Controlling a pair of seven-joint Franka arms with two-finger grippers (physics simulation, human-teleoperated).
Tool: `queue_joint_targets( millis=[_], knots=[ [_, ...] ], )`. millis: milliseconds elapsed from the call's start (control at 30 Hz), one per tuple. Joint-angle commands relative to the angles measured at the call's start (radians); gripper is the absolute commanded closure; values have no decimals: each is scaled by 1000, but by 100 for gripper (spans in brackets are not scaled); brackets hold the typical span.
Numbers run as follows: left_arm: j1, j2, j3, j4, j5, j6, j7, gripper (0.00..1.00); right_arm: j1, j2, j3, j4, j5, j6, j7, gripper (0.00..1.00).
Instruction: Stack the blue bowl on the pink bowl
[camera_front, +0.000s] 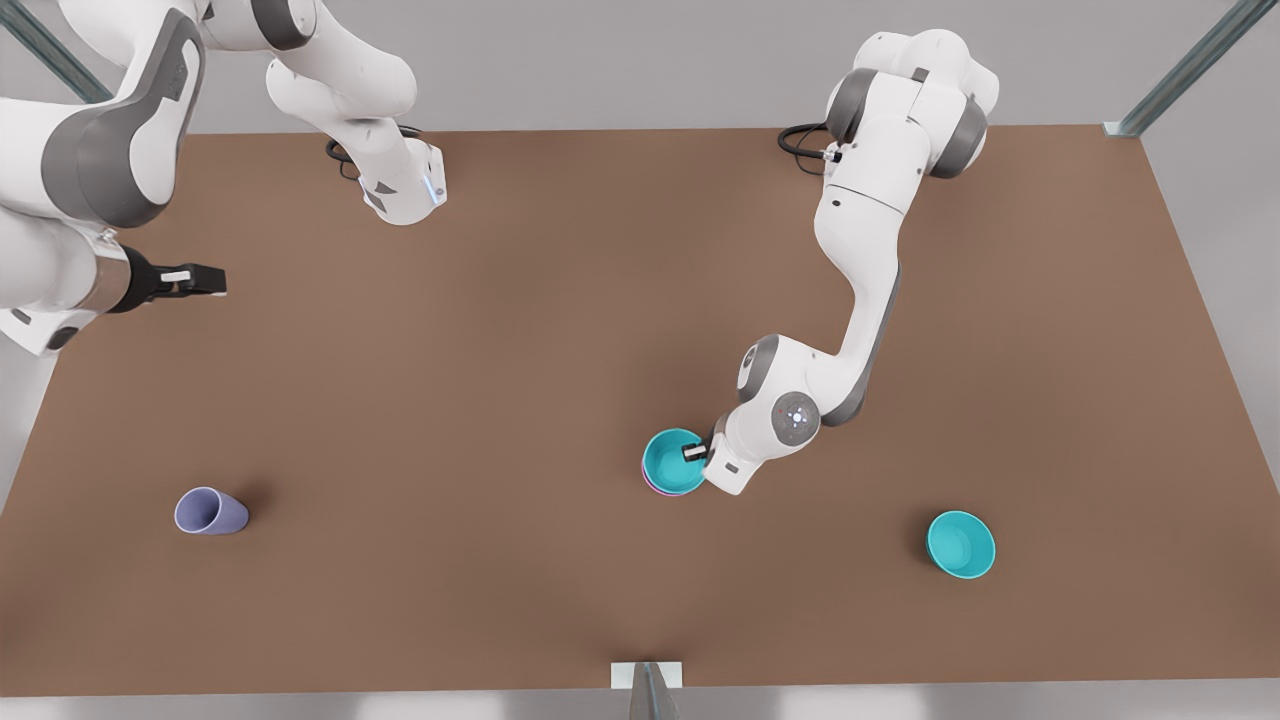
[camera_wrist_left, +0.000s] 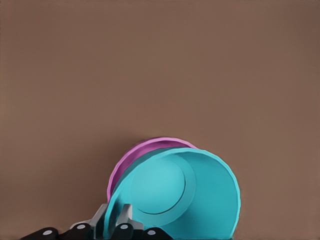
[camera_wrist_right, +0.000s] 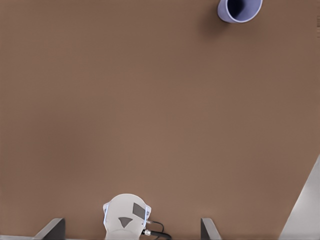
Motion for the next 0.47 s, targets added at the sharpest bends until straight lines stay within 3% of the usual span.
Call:
queue_joint_targets(
  millis=[0, 67, 100, 167, 200, 267, 300, 333, 367, 433],
  knots=[
    [0, -1, 0, 0, 3, 8, -87, 0, 1, -2, -1, 0, 0, -4, -4, 0],
    [0, -13, 2, -9, 12, -21, -87, 0, 1, -2, -1, 0, 0, -5, -4, 0],
    [-6, -68, 45, -93, 103, -96, -83, 0, 1, 0, -1, 1, 0, -4, -4, 0],
    [-5, -333, 258, -139, 245, -563, 272, 0, 2, -2, -1, 1, 0, -2, -4, 0],
    [-3, -441, 276, -92, 362, -731, 400, 0, 2, -2, -1, 3, 0, -2, -4, 0],
    [0, -458, 304, 154, 397, -1031, 499, 0, 2, -2, -1, 4, 0, 0, -4, 0],
    [112, -496, 218, 186, 385, -1045, 488, 0, 2, -2, -1, 4, 0, 1, -4, 0],
    [348, -590, -53, 86, 416, -948, 460, 0, 2, -3, -1, 4, 0, 3, -4, 0],
    [354, -637, -57, 16, 427, -879, 463, 0, 2, -5, -1, 4, 0, 3, -4, 0],
    [354, -634, -55, 16, 414, -880, 468, 0, 2, -7, -1, 3, 0, 3, -4, 0]
  ],
)
